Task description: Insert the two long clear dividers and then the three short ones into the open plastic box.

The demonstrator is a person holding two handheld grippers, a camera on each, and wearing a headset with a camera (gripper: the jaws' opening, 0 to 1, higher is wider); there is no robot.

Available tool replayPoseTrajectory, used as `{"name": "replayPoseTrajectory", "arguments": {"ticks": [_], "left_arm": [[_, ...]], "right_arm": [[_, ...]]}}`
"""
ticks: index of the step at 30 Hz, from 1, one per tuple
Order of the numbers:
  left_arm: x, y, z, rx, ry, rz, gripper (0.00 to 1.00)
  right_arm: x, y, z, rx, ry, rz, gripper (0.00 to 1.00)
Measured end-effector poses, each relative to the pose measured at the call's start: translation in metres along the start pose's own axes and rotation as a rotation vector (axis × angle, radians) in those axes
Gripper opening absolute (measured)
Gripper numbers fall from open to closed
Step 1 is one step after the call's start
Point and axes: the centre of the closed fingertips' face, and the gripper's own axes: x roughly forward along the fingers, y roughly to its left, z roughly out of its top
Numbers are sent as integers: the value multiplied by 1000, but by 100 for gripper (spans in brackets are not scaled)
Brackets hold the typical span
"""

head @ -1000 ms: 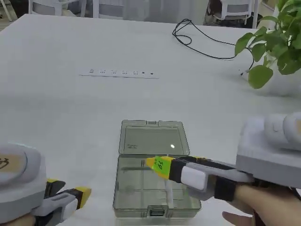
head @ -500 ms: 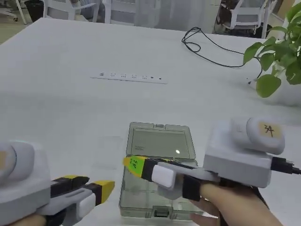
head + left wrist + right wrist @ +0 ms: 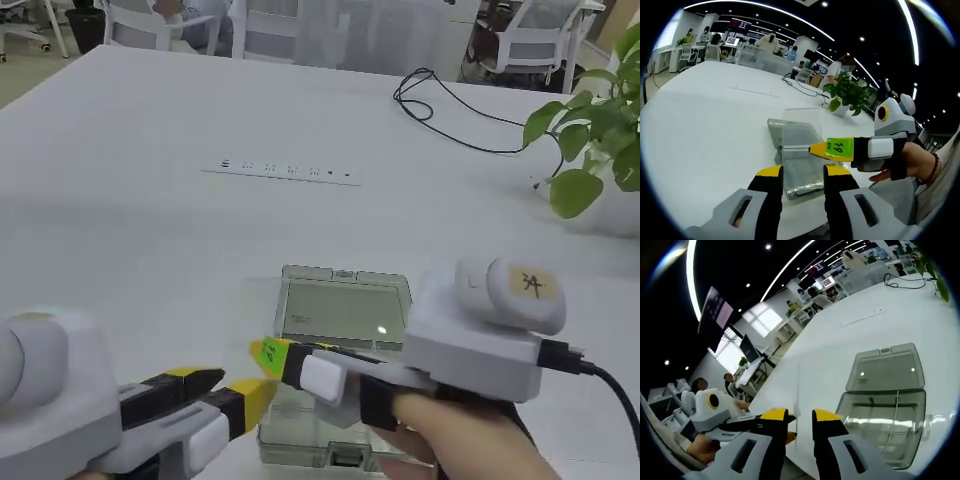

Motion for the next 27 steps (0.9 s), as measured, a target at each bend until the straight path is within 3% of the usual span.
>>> {"name": "replayPoseTrajectory", "arguments": {"ticks": [14,27], "left_arm": [[1,-8,1,2,2,-14,30],[3,-8,-2,-43,9,-22,30]], "right_arm": [[1,4,4,33,-15,13,8],[0,1,2,71,-4,-11,6]]}}
